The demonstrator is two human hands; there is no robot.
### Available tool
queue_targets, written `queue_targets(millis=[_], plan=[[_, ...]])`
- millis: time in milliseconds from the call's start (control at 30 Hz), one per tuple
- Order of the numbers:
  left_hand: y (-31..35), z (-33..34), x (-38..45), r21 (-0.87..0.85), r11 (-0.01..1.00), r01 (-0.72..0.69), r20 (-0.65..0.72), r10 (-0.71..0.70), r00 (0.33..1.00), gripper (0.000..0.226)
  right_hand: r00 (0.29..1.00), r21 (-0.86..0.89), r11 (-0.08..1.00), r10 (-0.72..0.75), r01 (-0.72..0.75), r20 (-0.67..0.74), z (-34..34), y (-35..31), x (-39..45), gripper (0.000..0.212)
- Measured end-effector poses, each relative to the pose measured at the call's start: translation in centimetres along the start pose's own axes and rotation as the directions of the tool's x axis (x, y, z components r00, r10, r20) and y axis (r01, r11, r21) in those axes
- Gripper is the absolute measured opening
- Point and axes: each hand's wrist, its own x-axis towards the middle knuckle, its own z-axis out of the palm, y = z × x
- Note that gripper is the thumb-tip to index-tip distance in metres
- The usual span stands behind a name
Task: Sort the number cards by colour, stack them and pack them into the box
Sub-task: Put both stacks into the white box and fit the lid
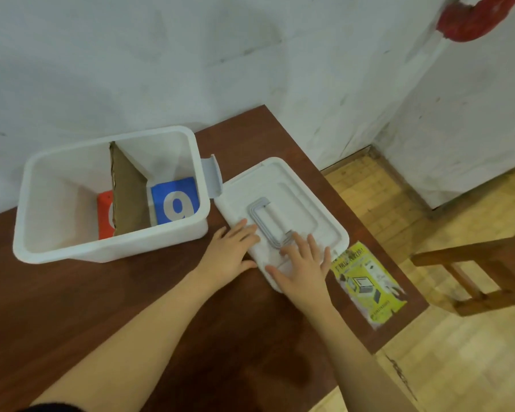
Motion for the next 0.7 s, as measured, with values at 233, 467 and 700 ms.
queue_targets(millis=[233,467,700], plan=[[-0.8,0.0,0.4,-0.013,0.992,-0.124,-0.07,0.122,0.99,0.036,0.999,-0.039,0.999,-0.035,0.035,-0.014,0.7,-0.7,-0.6,0.046],[2.8,-1.7,1.5,-0.007,0.973,-0.23,-0.145,0.227,0.963,0.035,0.967,0.071,0.995,0.087,-0.072,-0.241,-1.7,-0.5,-2.1,0.054],[5.7,-6.8,1.4,0.167,0.943,-0.286,-0.379,0.33,0.865,0.026,0.815,-0.022,0.996,-0.087,0.09,-0.573,-7.1,-1.7,-1.9,0.03]])
